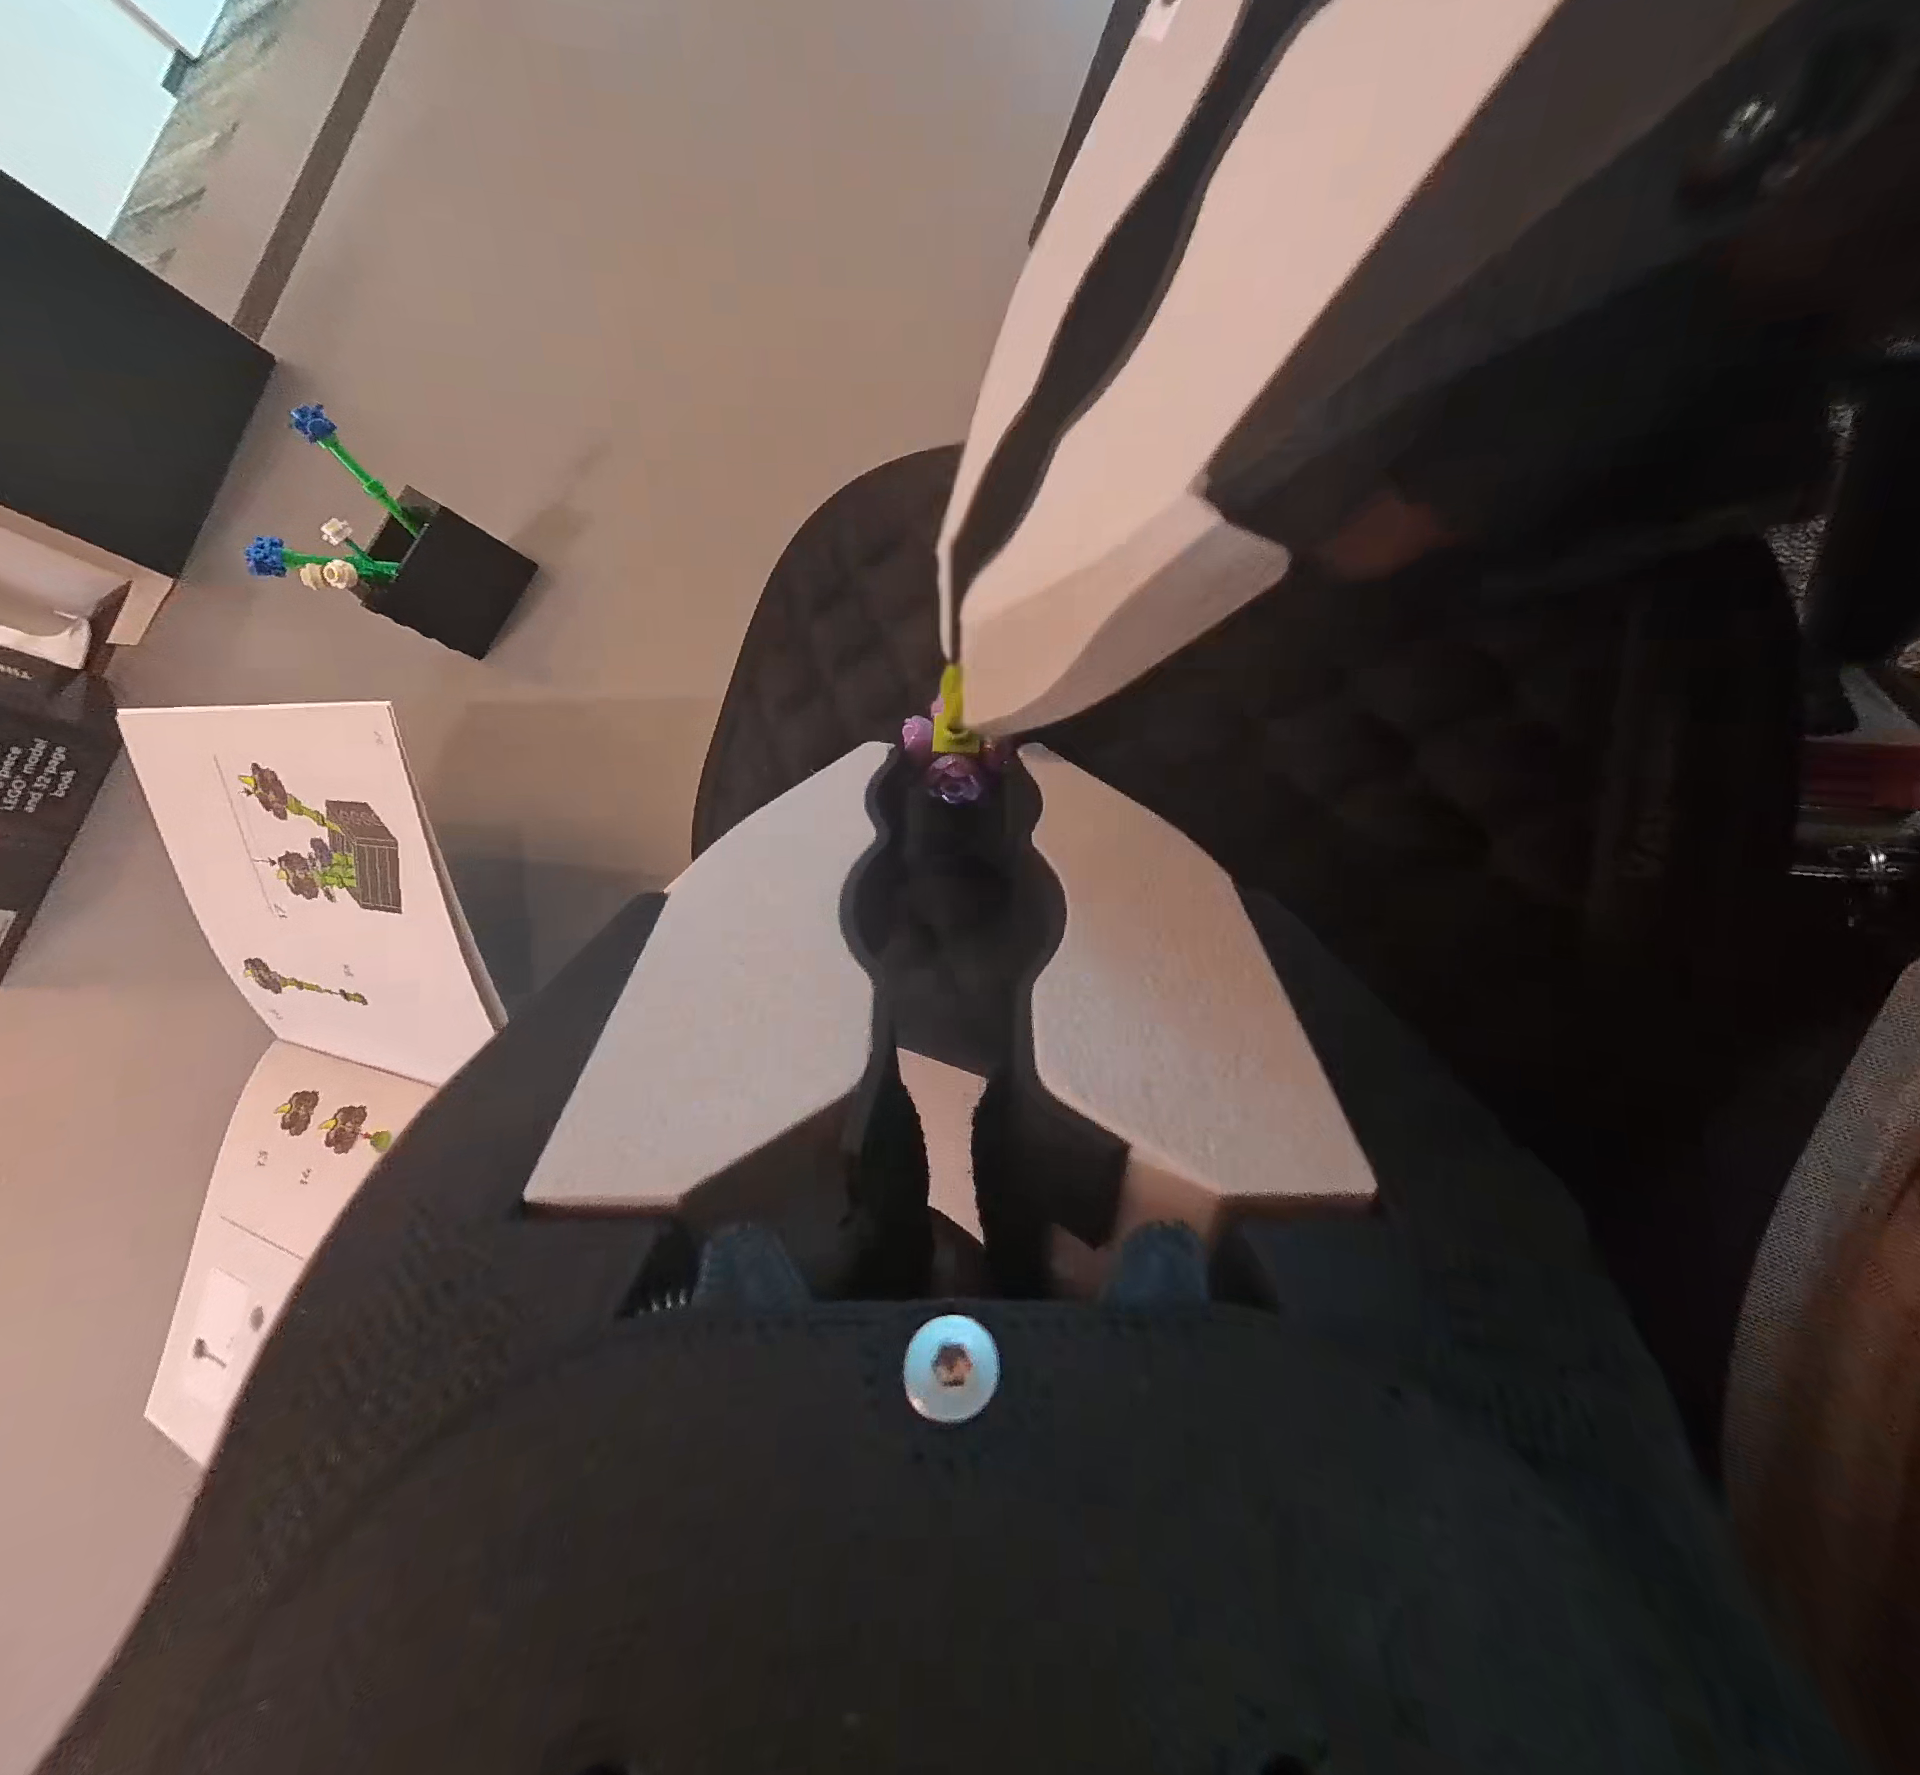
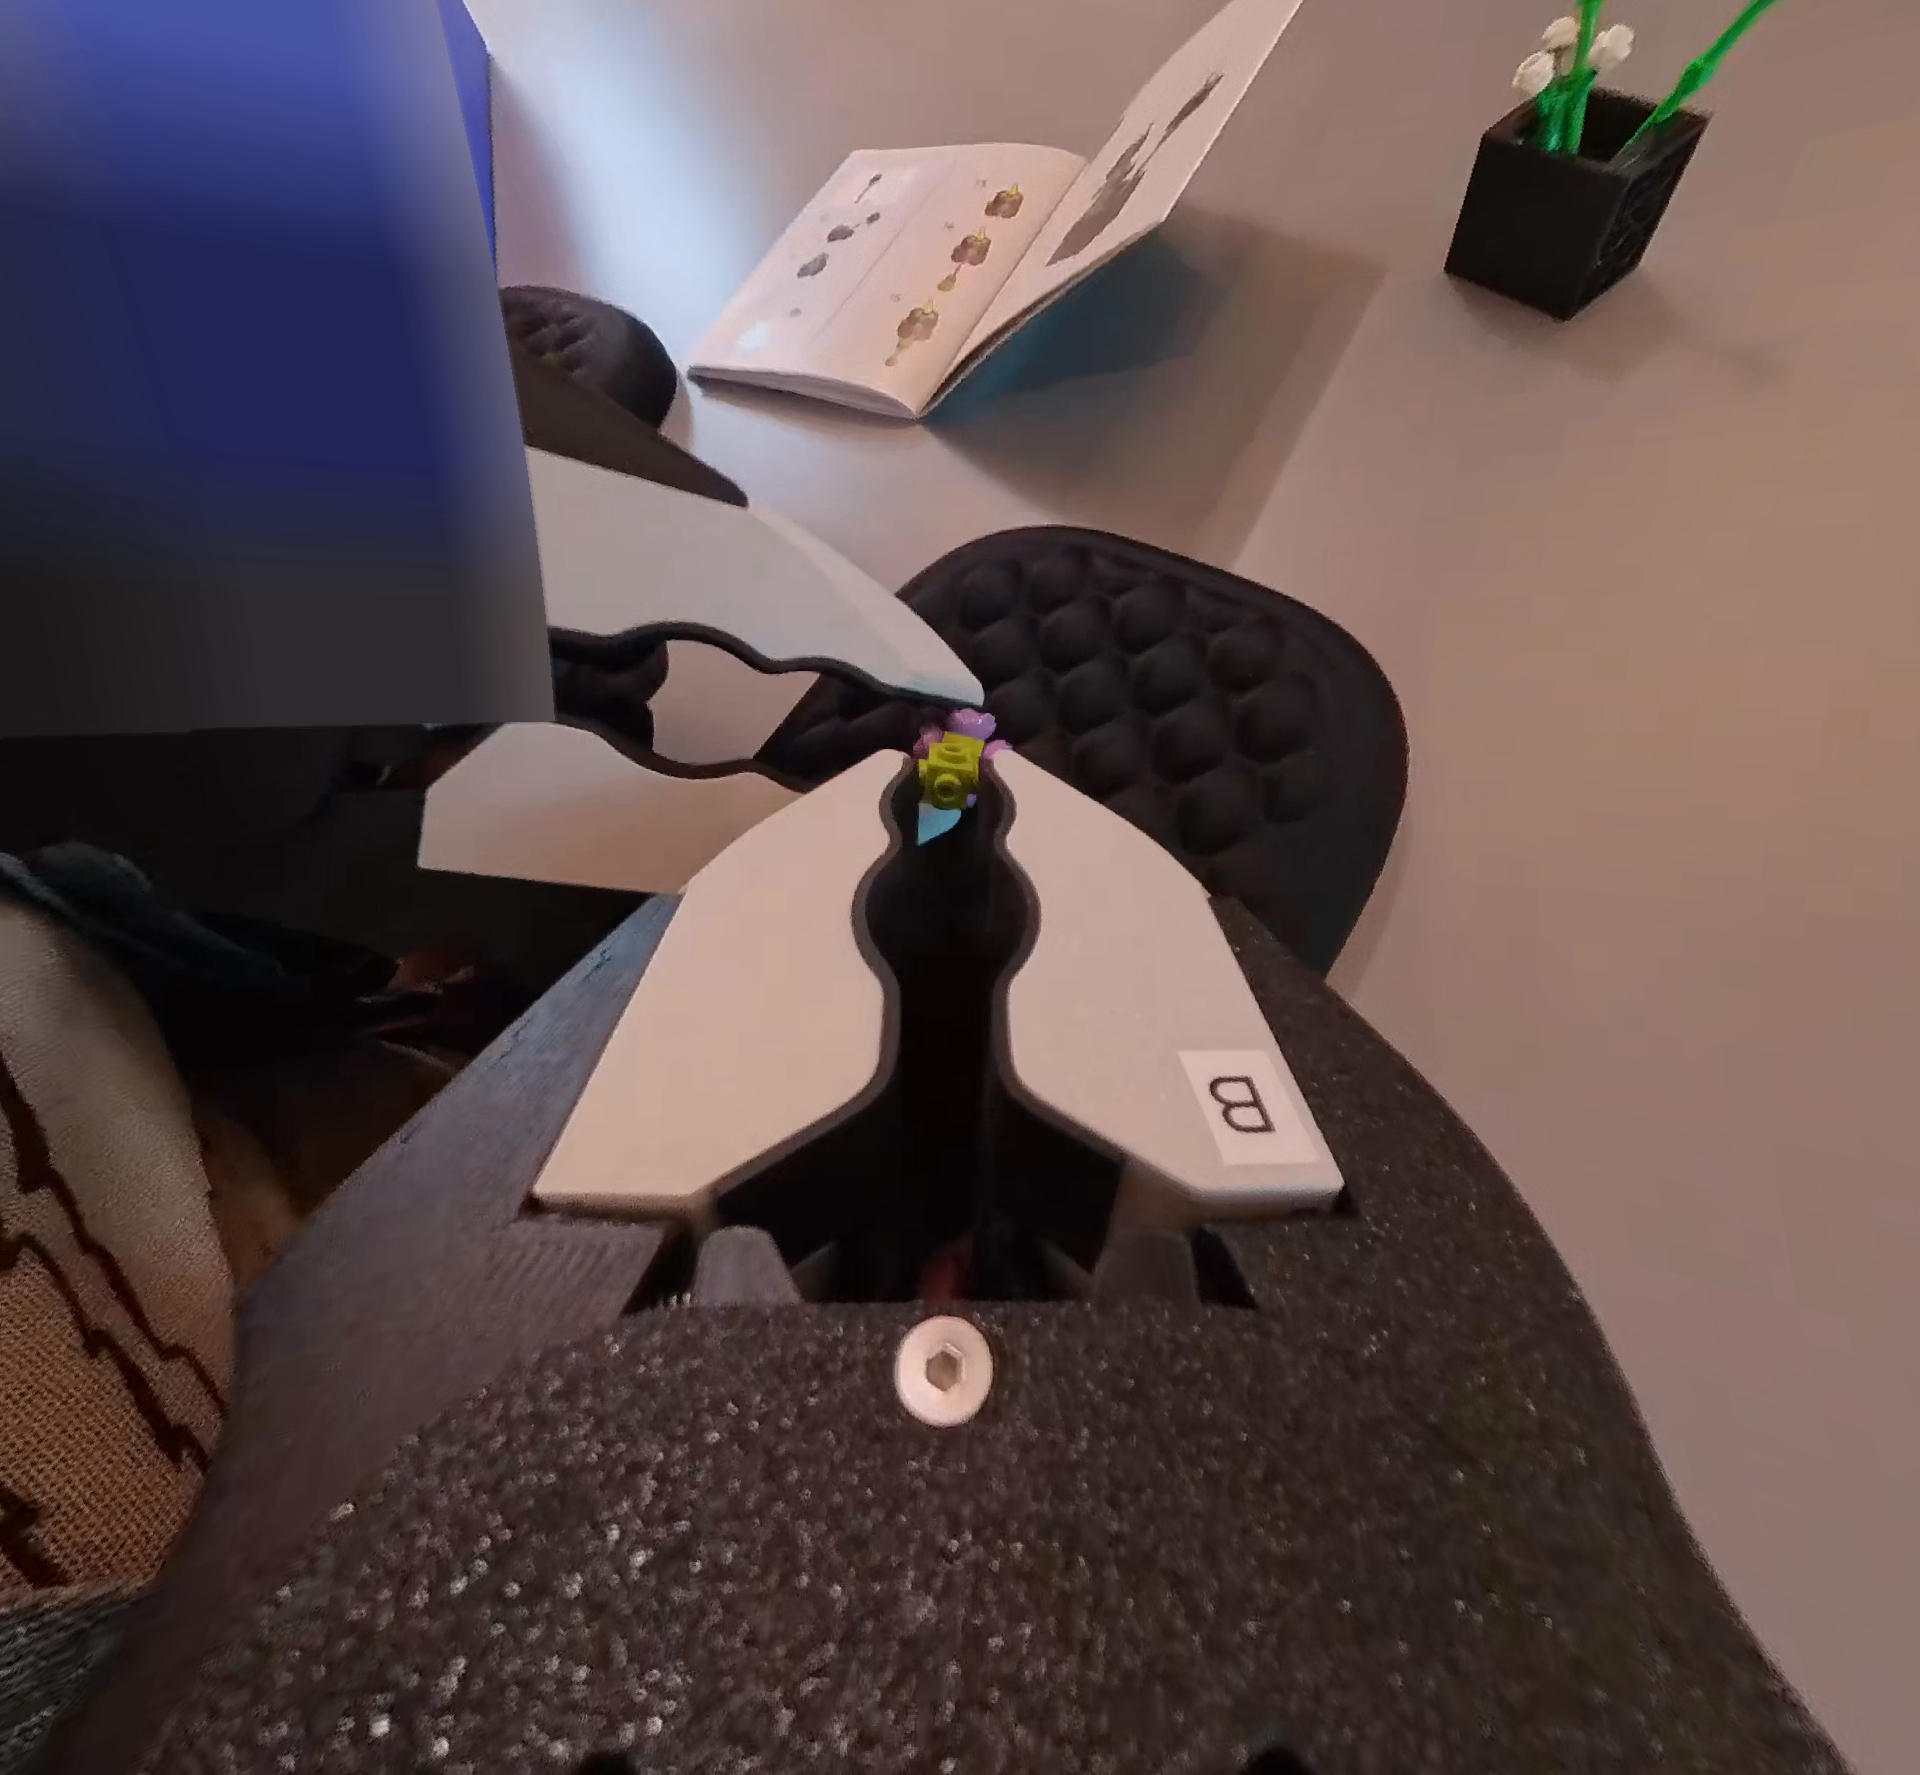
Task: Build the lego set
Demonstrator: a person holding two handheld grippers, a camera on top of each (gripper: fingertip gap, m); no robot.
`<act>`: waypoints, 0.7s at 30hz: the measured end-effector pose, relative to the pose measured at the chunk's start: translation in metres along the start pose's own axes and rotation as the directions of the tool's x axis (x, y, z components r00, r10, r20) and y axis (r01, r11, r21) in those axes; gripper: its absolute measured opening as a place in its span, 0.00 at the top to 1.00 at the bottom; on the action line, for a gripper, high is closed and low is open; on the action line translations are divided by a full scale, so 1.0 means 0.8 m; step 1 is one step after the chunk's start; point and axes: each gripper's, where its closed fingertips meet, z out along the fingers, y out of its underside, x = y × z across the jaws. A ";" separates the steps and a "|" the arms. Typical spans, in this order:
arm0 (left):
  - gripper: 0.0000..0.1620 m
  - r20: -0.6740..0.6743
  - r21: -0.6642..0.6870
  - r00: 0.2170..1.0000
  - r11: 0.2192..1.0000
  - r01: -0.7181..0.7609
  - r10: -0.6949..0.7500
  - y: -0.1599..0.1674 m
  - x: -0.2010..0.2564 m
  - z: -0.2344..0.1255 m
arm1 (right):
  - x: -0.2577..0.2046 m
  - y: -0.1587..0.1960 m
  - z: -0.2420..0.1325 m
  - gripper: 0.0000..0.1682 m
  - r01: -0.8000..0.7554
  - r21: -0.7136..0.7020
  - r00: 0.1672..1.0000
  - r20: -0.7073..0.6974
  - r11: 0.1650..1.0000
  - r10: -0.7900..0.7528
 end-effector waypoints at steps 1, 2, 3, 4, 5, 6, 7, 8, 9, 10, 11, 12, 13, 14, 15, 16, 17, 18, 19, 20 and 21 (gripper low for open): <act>0.89 -0.002 0.004 1.000 1.000 0.008 -0.008 0.000 0.000 0.000 | 0.000 -0.001 -0.001 0.94 -0.007 0.009 1.000 -0.002 1.000 0.007; 0.89 -0.003 0.008 1.000 1.000 0.009 -0.009 0.000 0.000 0.000 | -0.001 0.002 0.001 0.94 -0.013 -0.008 1.000 0.000 1.000 0.013; 0.89 -0.003 0.010 1.000 1.000 0.008 -0.008 0.000 0.000 0.000 | 0.000 0.007 0.002 0.94 -0.019 -0.027 1.000 -0.002 0.999 0.018; 0.89 0.001 0.010 1.000 1.000 0.000 0.000 0.000 0.000 0.000 | 0.002 0.008 0.002 0.94 -0.023 -0.030 1.000 -0.007 0.999 0.023; 0.89 0.007 0.011 1.000 1.000 -0.009 0.009 0.000 0.000 0.000 | 0.003 0.007 0.002 0.94 -0.026 -0.034 1.000 -0.008 0.999 0.026; 0.89 0.015 0.009 1.000 1.000 -0.022 0.021 0.000 0.000 0.000 | 0.002 0.007 0.002 0.94 -0.024 -0.041 1.000 -0.006 0.999 0.023; 0.89 0.024 0.007 0.999 0.999 -0.032 0.032 0.000 0.000 0.000 | 0.001 0.007 0.002 0.94 -0.017 -0.049 1.000 -0.006 0.999 0.017; 0.89 0.030 0.007 0.999 0.999 -0.038 0.038 -0.001 0.000 0.000 | 0.001 0.006 0.002 0.94 -0.010 -0.059 1.000 -0.008 0.998 0.009; 0.89 0.035 0.006 0.999 0.999 -0.041 0.041 -0.001 0.000 0.000 | 0.000 0.006 0.002 0.94 -0.003 -0.071 1.000 -0.011 0.997 0.002; 0.89 0.041 0.006 0.998 0.999 -0.046 0.046 -0.001 0.000 -0.001 | 0.000 0.006 0.002 0.94 0.005 -0.083 1.000 -0.014 0.997 -0.006; 0.89 0.048 0.008 0.997 0.998 -0.055 0.055 -0.001 0.000 -0.001 | 0.001 0.005 0.002 0.94 0.016 -0.095 1.000 -0.022 0.995 -0.018; 0.89 0.054 0.009 0.996 0.998 -0.065 0.064 -0.001 0.000 -0.001 | 0.002 0.005 0.002 0.94 0.025 -0.103 0.999 -0.032 0.994 -0.029; 0.89 0.061 0.009 0.995 0.997 -0.075 0.074 -0.002 0.000 -0.002 | 0.003 0.005 0.002 0.94 0.028 -0.107 0.999 -0.035 0.994 -0.032; 0.89 0.064 0.006 0.995 0.997 -0.082 0.082 -0.002 0.000 -0.002 | 0.003 0.004 0.002 0.94 0.022 -0.109 0.999 -0.033 0.994 -0.026; 0.89 0.066 0.003 0.994 0.996 -0.089 0.089 -0.002 0.000 -0.002 | 0.002 0.005 0.002 0.94 0.019 -0.113 0.999 -0.031 0.993 -0.022; 0.89 0.067 0.000 0.993 0.996 -0.094 0.094 -0.002 0.000 -0.002 | 0.002 0.005 0.002 0.94 0.020 -0.120 0.999 -0.036 0.993 -0.025; 0.89 0.069 0.000 0.993 0.995 -0.097 0.097 -0.002 0.000 -0.002 | 0.003 0.006 0.002 0.94 0.024 -0.124 0.999 -0.040 0.992 -0.029; 0.89 0.071 -0.002 0.993 0.995 -0.099 0.099 -0.002 0.000 -0.002 | 0.002 0.006 0.002 0.94 0.027 -0.126 0.999 -0.041 0.992 -0.032; 0.89 0.072 -0.005 0.992 0.995 -0.100 0.100 -0.002 0.000 -0.002 | 0.002 0.006 0.002 0.94 0.029 -0.128 0.998 -0.043 0.991 -0.034; 0.89 0.074 -0.008 0.992 0.995 -0.101 0.102 -0.002 0.000 -0.002 | 0.002 0.005 0.002 0.94 0.032 -0.129 0.998 -0.046 0.991 -0.038; 0.89 0.076 -0.009 0.992 0.994 -0.105 0.105 -0.002 0.000 -0.002 | 0.002 0.005 0.003 0.94 0.033 -0.126 0.998 -0.047 0.991 -0.040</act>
